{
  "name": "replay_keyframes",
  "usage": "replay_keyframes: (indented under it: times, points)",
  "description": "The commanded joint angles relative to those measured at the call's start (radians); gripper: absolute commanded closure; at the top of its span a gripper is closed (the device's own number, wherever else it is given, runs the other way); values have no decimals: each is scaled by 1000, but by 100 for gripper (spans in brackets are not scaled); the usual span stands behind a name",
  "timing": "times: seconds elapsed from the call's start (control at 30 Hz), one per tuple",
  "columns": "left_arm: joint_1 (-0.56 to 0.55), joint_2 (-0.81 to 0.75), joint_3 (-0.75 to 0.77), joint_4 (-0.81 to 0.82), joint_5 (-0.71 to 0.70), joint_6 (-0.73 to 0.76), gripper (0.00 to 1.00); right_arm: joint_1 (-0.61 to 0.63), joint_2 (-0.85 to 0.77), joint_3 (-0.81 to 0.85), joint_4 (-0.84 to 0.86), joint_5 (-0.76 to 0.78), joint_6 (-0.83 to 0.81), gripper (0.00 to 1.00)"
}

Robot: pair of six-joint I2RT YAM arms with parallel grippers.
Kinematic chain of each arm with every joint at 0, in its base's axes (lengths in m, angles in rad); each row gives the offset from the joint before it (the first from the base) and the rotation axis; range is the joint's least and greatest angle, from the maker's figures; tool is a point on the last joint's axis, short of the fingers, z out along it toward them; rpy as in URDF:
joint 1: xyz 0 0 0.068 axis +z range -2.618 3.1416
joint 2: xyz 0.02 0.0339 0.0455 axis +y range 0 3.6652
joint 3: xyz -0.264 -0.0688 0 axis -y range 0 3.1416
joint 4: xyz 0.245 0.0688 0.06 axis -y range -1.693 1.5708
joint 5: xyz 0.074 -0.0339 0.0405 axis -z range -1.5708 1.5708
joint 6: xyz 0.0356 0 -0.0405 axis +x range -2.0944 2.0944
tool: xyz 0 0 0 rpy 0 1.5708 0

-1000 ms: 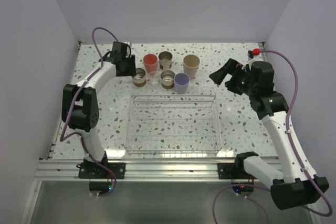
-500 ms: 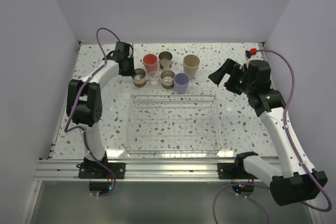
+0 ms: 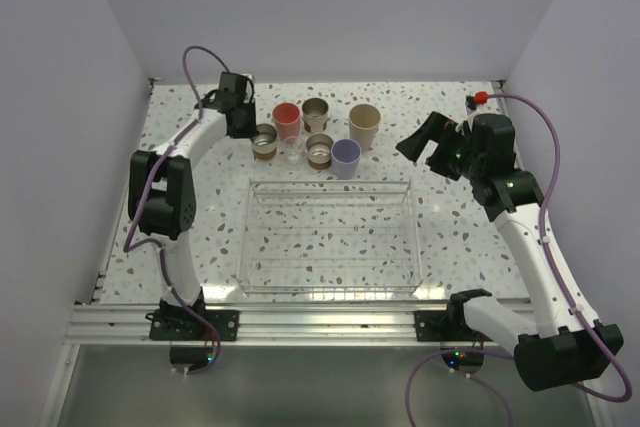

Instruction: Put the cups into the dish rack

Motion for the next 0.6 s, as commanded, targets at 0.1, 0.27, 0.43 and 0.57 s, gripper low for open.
replay_keyframes:
  times: [0.1,0.27,0.43,0.57]
  points:
    - [-4,-190,105,-21,21,-34,100,3,-20,57,76,-135,16,2]
    - [-2,-370,33,99,207,-103,100,4,-20,54,272,-311,186,2]
    - [-1,-523,-146,312,527,-303,100,21,30,53,513,-488,413,2]
    - [-1,-599,-283,601,708,-483,100,82,86,85,672,-545,531,2]
